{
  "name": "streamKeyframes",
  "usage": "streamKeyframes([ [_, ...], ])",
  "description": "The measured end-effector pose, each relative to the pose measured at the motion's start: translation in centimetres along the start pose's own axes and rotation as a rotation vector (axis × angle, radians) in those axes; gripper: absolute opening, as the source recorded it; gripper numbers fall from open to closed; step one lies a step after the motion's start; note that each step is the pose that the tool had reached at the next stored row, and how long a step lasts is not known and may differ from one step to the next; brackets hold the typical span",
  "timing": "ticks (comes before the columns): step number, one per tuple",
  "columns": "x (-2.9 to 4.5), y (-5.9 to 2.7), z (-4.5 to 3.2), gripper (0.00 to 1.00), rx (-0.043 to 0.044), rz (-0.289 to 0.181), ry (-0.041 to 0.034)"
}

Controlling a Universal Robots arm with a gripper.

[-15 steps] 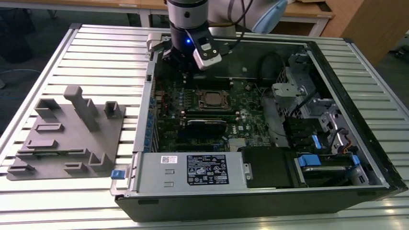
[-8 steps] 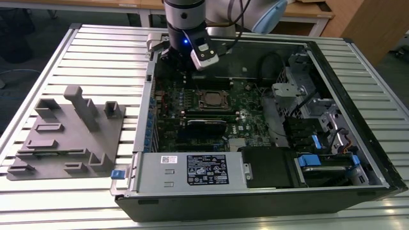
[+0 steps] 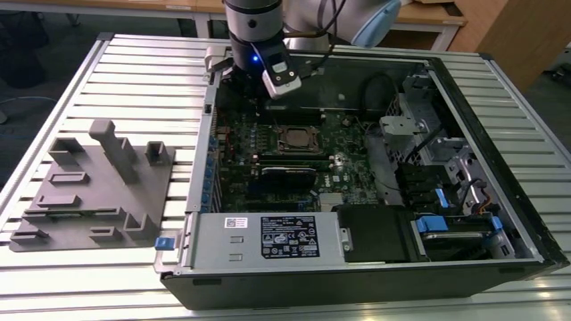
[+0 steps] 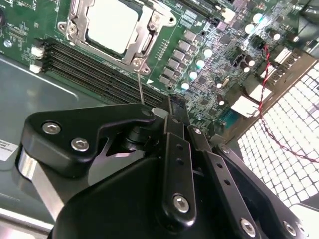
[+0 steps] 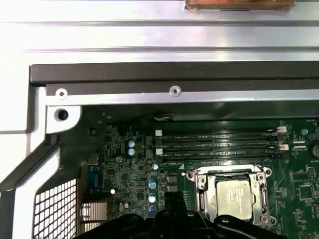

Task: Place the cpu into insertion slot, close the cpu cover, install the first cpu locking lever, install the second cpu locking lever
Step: 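Install the first cpu locking lever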

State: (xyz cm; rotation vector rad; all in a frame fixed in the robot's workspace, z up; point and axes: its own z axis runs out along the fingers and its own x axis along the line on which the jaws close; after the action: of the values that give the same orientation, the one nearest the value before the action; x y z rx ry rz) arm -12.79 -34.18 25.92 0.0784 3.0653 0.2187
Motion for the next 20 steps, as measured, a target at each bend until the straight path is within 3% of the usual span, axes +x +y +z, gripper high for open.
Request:
streamKeyframes([
  [1, 0.02, -0.01, 0.02, 0.11, -0.0044, 0.0, 0.0],
  [8, 0.05, -0.02, 0.1, 0.11, -0.0668, 0.005, 0.0018],
  [10, 0.05, -0.02, 0.12, 0.11, -0.0795, 0.005, 0.0023],
  [13, 0.07, -0.01, 0.24, 0.11, -0.0889, 0.006, 0.0027],
  [20, 0.12, -0.08, 0.67, 0.11, -0.0961, 0.007, 0.0032],
])
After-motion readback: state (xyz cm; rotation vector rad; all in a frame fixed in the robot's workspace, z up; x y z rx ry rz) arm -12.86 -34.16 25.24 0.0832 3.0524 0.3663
